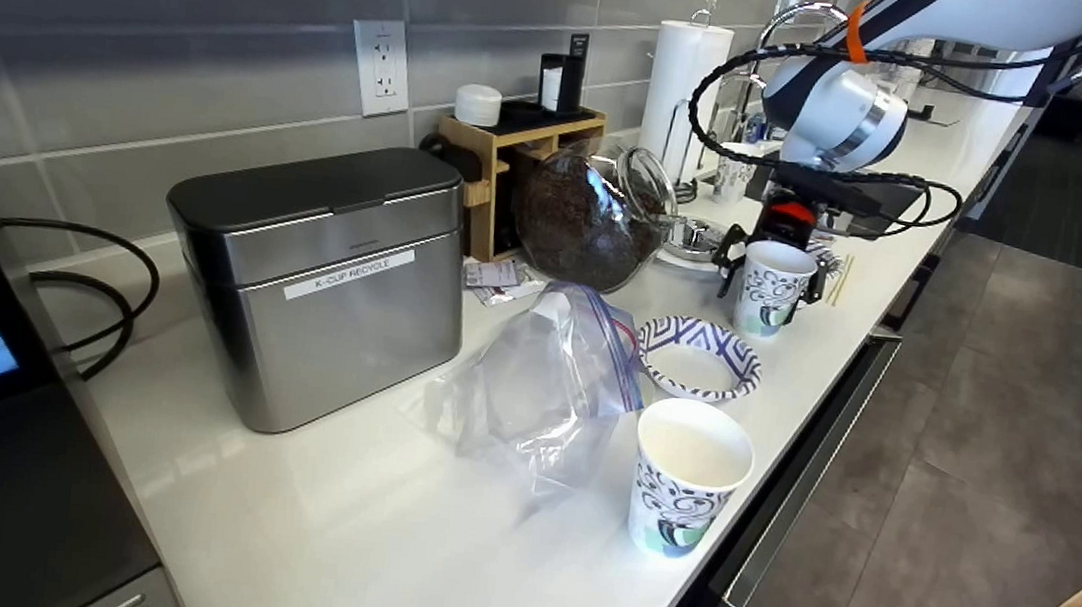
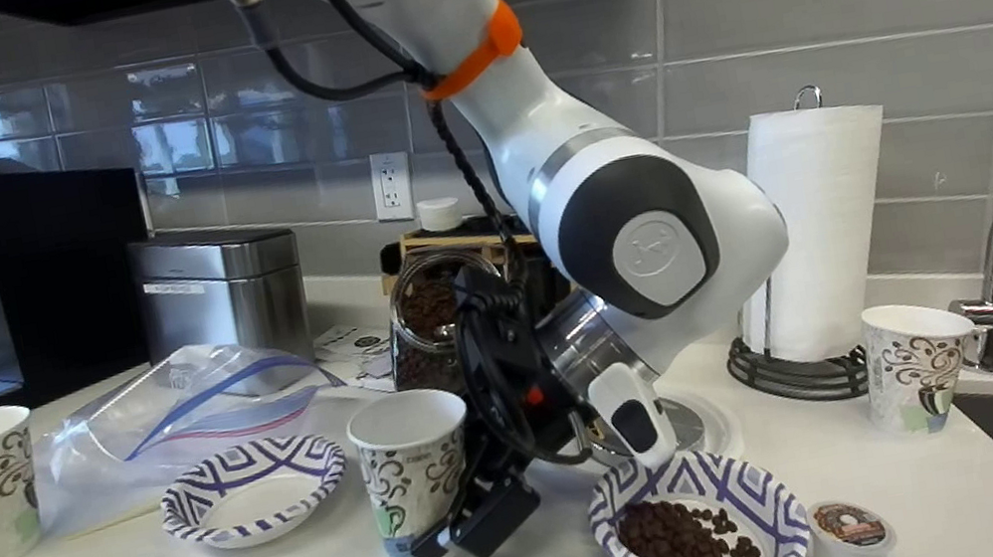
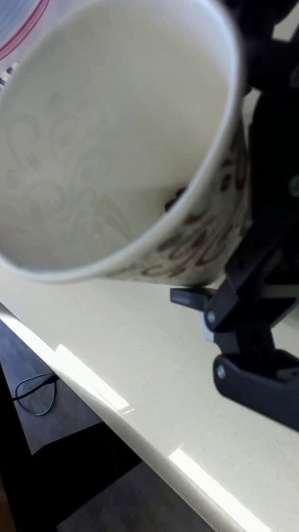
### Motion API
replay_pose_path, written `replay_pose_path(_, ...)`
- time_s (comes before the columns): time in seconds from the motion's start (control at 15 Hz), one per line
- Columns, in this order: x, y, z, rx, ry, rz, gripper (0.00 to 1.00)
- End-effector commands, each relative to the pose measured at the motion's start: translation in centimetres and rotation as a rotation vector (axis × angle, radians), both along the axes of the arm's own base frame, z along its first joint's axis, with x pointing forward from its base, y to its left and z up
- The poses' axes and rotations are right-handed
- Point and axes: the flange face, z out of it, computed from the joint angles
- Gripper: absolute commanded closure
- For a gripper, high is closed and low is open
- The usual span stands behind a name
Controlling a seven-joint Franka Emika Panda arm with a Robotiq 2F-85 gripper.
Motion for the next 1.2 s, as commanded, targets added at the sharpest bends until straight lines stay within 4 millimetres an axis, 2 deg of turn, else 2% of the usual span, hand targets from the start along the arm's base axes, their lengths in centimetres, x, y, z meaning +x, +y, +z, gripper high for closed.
replay_pose_path(0.0, 0.4, 0.4, -0.3, 0.001, 0.024, 0.003, 0.00)
replay_pose_path(0.47, 0.4, 0.7, -0.3, -0.022, 0.015, 0.020, 0.00)
replay_pose_path(0.53, 0.5, 0.7, -0.2, -0.019, 0.013, 0.021, 0.22)
replay_pose_path(0.67, 0.5, 0.8, 0.1, -0.018, 0.009, 0.024, 0.34)
replay_pose_path(0.8, 0.5, 0.8, 0.4, -0.014, 0.004, 0.025, 0.51)
replay_pose_path(0.87, 0.5, 0.7, 0.6, -0.016, -0.001, 0.026, 0.57)
replay_pose_path(1.13, 0.4, 0.9, 1.8, -0.020, -0.017, 0.039, 0.62)
